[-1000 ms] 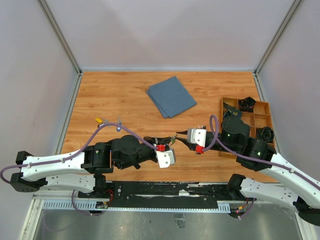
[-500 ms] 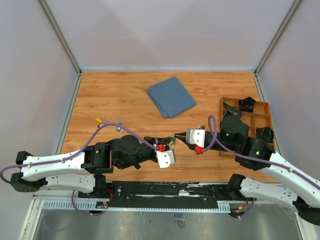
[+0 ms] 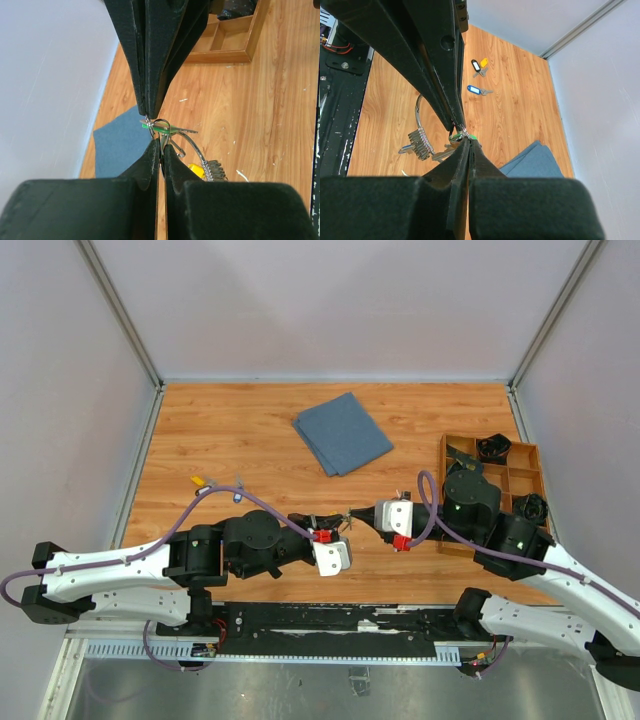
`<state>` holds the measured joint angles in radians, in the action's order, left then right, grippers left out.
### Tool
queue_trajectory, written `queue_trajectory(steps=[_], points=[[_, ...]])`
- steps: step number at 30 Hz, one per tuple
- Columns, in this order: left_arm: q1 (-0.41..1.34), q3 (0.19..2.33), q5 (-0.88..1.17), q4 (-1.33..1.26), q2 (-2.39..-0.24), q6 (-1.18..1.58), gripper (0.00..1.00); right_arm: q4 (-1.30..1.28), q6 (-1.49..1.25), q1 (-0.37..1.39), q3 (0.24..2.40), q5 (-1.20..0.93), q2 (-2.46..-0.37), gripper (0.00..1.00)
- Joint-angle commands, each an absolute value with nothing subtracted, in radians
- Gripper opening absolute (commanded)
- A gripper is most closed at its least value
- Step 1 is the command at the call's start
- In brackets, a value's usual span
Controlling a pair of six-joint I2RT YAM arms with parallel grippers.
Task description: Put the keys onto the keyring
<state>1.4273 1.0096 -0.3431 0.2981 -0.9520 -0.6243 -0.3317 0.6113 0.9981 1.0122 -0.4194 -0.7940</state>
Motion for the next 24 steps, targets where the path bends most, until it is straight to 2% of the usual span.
queue_trajectory(steps=[1,10,24], points=[[1.428,1.042,-0.346,0.277,-0.952,-0.629,0.00,-0.354,0.638,1.000,1.066,-0.405,-0.791,0.00],[1.428,1.040,-0.345,0.273,-0.954,-0.633,0.01,-0.376,0.644,1.000,1.093,-0.341,-0.803,0.00],[1.428,1.035,-0.380,0.264,-0.955,-0.627,0.00,-0.445,0.646,1.001,1.109,-0.354,-0.774,0.00]])
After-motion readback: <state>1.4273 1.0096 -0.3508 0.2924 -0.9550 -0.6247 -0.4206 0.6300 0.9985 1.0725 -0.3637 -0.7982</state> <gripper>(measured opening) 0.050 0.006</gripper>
